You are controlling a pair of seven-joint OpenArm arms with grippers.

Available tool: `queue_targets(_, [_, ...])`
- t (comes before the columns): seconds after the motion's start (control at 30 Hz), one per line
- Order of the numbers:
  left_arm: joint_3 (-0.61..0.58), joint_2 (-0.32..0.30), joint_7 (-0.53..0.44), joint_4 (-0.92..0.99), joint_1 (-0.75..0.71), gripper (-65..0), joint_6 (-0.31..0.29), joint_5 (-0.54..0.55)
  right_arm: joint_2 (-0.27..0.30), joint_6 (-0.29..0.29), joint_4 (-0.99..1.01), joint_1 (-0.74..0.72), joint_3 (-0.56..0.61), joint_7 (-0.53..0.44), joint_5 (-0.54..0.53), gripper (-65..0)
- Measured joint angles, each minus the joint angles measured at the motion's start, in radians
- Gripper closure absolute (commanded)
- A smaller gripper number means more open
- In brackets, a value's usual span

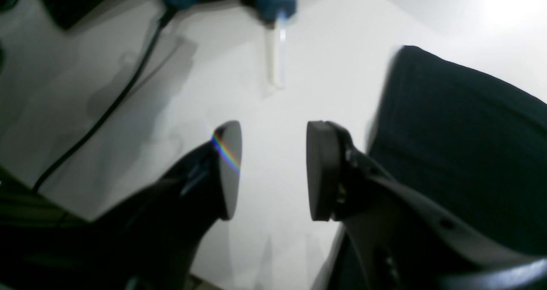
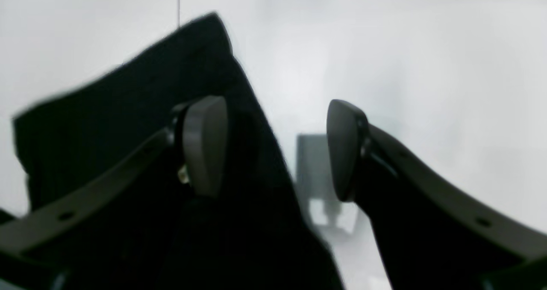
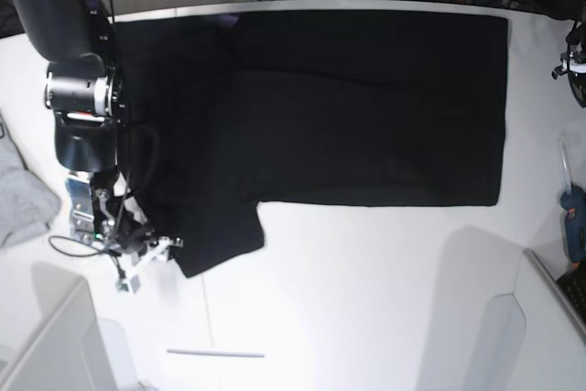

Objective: Fold the T-shirt properly
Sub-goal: 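Reach right gripper to the opposite shoulder and sleeve, grasp it, then reach left gripper to the opposite hem corner and grasp it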

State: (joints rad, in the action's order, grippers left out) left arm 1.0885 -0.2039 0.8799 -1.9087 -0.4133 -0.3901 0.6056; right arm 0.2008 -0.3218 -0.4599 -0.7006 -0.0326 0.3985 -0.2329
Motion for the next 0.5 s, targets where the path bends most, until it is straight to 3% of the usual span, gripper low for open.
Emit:
queue_targets(0.1, [-0.003,-0.001,0.000,0.000,0.003,-24.7,0.000,0.002,-0.022,0.000,0.099,-0.003,0.006,-0.135,-0.012,-35.0])
queue_targets(0.5, [0.000,0.000,0.000,0.002,-0.002,-24.7,0.000,0.000,-0.036,0.001,0.113,-0.013,0.011,-0.156,-0.002,-34.8])
